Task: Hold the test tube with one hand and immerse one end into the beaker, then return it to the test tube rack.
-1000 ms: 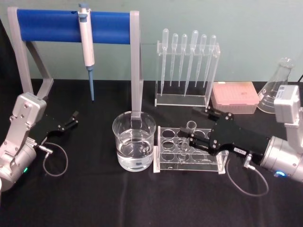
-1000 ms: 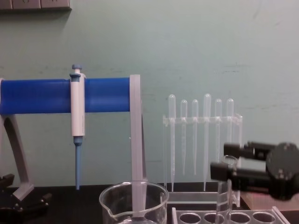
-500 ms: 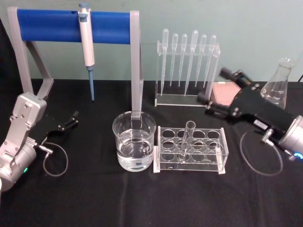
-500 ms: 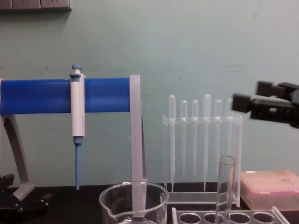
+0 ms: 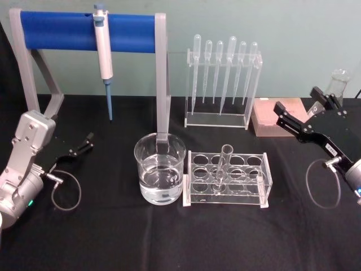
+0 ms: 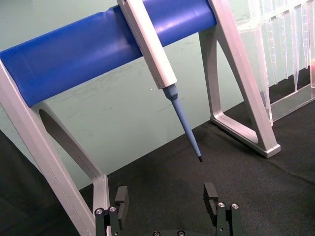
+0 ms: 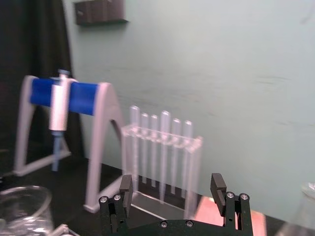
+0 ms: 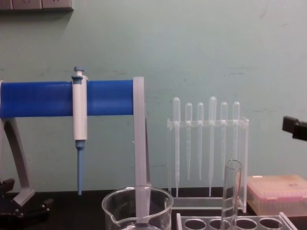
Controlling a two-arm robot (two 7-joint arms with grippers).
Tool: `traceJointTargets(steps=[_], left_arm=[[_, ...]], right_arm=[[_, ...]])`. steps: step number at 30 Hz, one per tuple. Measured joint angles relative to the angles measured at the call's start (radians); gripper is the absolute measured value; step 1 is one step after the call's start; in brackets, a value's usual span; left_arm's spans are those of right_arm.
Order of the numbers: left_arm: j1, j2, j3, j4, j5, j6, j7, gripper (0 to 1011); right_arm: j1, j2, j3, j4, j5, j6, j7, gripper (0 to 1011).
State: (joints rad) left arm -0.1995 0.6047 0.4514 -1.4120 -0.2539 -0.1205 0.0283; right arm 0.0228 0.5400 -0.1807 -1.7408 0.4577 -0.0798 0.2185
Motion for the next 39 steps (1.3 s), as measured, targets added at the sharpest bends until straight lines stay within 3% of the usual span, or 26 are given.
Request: traceJointTargets(steps=[5, 11, 16, 39], left_arm=[[0.0, 0.0, 0.0, 0.0, 0.0, 0.0, 0.0, 1000], [0.0, 0.0, 0.0, 0.0, 0.0, 0.0, 0.0, 1000], [0.0, 0.0, 0.0, 0.0, 0.0, 0.0, 0.0, 1000], [0.0, 0.0, 0.0, 0.0, 0.0, 0.0, 0.0, 1000]], right_arm=[[-0.015, -0.036, 0.007, 0.024, -0.056, -0.007, -0.062, 1002], [-0.014, -0.058, 0.007, 0.059, -0.077, -0.013, -0.063, 1003], [-0.007, -0.06, 0.006, 0.08, -0.077, -0.027, -0.025, 1003], [-0.008, -0.058, 0.004, 0.071, -0.077, -0.022, -0.035, 1002]])
